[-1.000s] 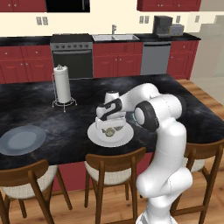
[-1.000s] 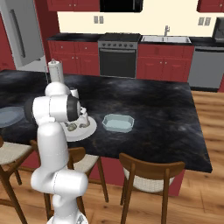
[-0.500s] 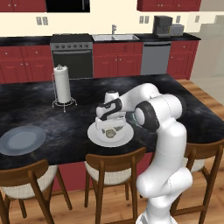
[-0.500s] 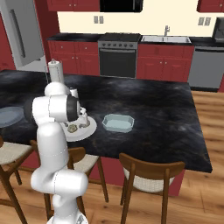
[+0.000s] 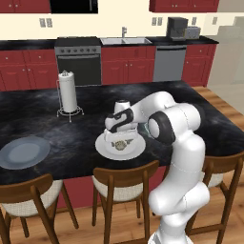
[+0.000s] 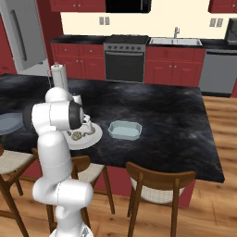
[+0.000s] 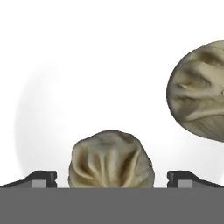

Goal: Place two dumplings into each of the tupperware containers and then place the containers in the fridge.

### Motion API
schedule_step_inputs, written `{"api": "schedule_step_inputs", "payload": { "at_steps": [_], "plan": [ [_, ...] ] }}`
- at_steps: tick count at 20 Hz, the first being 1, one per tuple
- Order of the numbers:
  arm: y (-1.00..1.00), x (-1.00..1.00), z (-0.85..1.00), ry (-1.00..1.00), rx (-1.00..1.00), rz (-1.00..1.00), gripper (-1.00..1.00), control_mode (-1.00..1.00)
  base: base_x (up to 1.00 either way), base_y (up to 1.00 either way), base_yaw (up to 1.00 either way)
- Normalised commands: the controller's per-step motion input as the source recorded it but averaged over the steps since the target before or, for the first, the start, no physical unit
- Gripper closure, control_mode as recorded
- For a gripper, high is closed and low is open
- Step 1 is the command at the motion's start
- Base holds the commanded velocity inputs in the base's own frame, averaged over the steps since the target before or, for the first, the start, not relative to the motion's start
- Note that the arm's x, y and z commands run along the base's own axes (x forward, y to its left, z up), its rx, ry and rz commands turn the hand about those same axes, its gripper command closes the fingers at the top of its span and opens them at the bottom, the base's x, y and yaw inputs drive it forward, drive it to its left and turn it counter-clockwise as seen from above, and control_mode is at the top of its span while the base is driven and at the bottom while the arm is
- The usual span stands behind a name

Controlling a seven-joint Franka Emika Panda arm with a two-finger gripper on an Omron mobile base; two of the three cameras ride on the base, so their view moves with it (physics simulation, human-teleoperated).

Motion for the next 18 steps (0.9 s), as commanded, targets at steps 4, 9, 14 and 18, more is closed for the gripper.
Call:
{"api": "schedule_step_inputs", "payload": {
  "at_steps": [4, 9, 14, 18],
  "plan": [
    [0.00, 0.00, -0.02, 0.02, 0.00, 0.00, -1.00, -1.00, 0.00, 0.00, 0.00],
    [0.00, 0.00, -0.13, 0.04, 0.00, 0.00, -1.00, -1.00, 0.00, 0.00, 0.00],
    [0.00, 0.00, -0.15, 0.05, 0.00, 0.00, 1.00, -1.00, 0.00, 0.00, 0.00],
    [0.00, 0.00, 0.00, 0.00, 0.00, 0.00, 1.00, -1.00, 0.00, 0.00, 0.00]
  ]
}}
